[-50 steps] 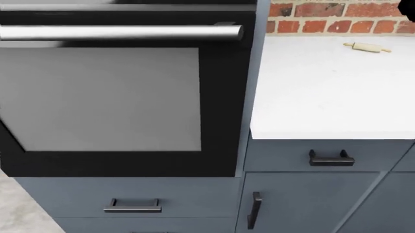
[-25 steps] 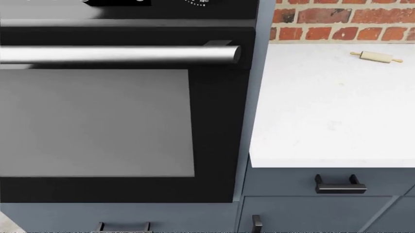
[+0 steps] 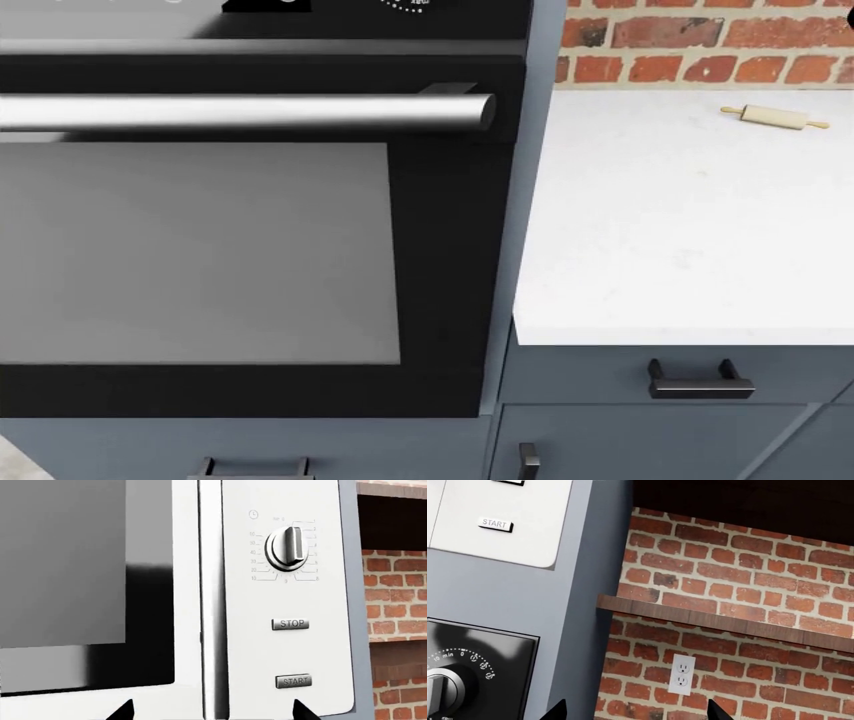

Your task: Open the microwave door

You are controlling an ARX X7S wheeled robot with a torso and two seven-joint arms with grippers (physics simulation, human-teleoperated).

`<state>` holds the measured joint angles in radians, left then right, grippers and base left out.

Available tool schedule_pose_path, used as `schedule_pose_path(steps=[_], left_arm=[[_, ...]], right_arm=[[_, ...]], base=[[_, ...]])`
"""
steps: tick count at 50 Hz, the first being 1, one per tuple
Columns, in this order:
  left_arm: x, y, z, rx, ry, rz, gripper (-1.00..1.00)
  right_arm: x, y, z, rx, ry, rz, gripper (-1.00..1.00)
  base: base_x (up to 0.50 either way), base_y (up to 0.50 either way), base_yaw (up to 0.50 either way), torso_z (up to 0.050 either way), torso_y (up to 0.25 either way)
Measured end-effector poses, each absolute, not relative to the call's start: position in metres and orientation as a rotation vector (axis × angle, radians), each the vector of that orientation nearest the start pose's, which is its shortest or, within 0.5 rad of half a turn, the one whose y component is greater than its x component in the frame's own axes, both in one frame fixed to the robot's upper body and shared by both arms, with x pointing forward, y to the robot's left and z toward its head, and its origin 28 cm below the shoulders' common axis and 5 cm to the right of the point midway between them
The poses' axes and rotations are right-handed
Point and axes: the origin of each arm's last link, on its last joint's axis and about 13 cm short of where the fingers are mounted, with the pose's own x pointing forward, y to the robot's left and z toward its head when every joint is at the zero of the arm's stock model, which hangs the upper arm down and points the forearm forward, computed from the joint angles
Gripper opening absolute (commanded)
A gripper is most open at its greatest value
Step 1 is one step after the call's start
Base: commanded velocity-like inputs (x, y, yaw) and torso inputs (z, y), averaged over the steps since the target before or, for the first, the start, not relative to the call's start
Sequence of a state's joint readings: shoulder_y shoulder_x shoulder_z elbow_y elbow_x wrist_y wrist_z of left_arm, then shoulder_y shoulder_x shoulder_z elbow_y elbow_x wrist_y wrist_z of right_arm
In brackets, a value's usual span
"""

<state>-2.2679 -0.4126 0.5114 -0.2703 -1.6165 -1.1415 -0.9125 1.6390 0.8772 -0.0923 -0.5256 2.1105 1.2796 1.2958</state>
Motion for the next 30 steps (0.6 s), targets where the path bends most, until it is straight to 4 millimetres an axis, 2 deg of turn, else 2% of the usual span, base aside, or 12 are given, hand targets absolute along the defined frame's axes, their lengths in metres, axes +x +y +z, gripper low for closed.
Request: schedule_pose_path(steps=[7, 11, 21, 27, 30], left_arm=[[0.209, 0.187, 0.581, -0.043, -0.502, -0.156, 1.00], [0.232, 0.185, 0.590, -0.063, -0.499, -0.111, 1.00], [0.270, 0.178, 0.586, -0.006, -0.445, -0.041, 1.00], [0.286, 0.174, 0.579, 0.038, -0.404, -0.022, 1.00], [0.288, 0.171, 0.578, 0.060, -0.409, -0.014, 1.00]], right_arm=[[0.137, -0.162, 0.393, -0.178, -0.421, 0.013, 1.00], [0.139, -0.162, 0.390, -0.176, -0.416, 0.017, 1.00], [0.142, -0.162, 0.383, -0.171, -0.406, 0.025, 1.00], [0.143, -0.162, 0.381, -0.169, -0.403, 0.026, 1.00], [0.144, -0.162, 0.379, -0.167, -0.399, 0.027, 1.00]], base=[[0.00, 0.00, 0.00, 0.000, 0.000], [0.00, 0.00, 0.00, 0.000, 0.000], [0.00, 0.00, 0.00, 0.000, 0.000], [0.00, 0.00, 0.00, 0.000, 0.000], [0.00, 0.00, 0.00, 0.000, 0.000]])
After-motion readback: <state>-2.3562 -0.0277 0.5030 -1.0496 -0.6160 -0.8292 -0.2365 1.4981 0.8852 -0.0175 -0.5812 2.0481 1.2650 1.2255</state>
